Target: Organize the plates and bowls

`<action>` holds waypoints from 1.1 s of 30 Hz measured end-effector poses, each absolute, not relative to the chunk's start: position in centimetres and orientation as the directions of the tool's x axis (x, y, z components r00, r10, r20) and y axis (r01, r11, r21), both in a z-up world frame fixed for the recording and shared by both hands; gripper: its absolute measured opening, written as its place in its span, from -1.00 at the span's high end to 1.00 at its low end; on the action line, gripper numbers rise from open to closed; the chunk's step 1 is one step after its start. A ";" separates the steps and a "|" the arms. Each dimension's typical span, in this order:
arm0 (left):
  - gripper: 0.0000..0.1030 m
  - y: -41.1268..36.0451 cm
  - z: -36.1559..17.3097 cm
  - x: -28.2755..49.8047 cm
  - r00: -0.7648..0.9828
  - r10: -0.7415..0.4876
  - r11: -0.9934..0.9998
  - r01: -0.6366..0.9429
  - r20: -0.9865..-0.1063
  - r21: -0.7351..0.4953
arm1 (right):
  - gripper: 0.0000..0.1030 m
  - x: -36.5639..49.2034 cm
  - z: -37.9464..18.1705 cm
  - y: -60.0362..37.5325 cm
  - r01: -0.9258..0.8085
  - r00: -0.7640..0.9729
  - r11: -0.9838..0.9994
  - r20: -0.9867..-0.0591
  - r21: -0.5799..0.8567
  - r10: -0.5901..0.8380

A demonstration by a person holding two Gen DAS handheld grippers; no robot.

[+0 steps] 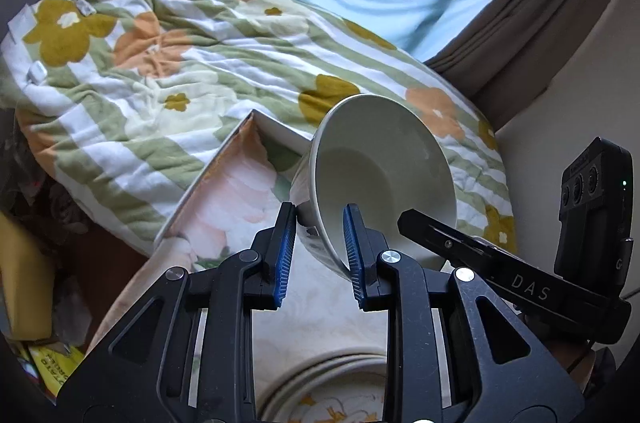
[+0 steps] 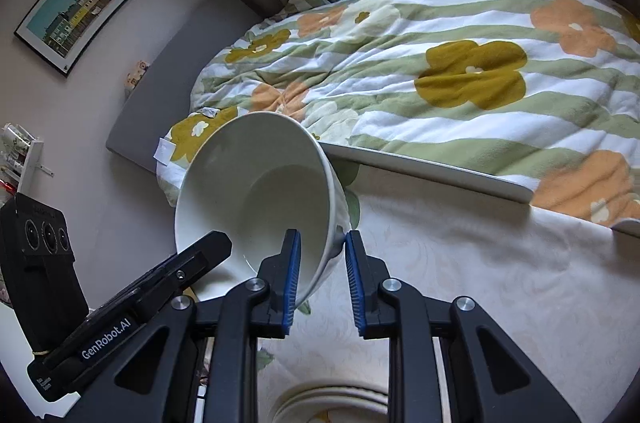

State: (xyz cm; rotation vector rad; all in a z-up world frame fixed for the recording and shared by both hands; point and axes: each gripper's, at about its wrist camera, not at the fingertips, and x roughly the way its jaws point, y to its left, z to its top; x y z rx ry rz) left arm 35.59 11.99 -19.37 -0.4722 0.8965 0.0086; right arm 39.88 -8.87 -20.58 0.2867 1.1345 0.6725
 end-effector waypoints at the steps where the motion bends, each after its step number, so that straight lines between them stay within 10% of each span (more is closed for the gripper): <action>1: 0.58 10.9 -18.5 34.6 0.638 -0.187 0.901 -0.191 -0.747 -0.389 | 0.59 38.9 -19.8 -9.9 -0.349 0.264 0.770 -0.732 0.534 0.628; 14: 0.58 -5.1 -13.4 22.1 0.668 -0.258 0.914 -0.065 -0.698 -0.401 | 0.59 26.0 -14.4 -25.7 -0.309 0.385 0.812 -0.716 0.495 0.583; 33: 0.58 -22.9 -20.3 19.1 0.365 -0.439 0.899 0.184 -0.821 -0.398 | 0.60 17.4 -20.1 -42.4 0.019 0.391 0.901 -0.832 0.433 0.392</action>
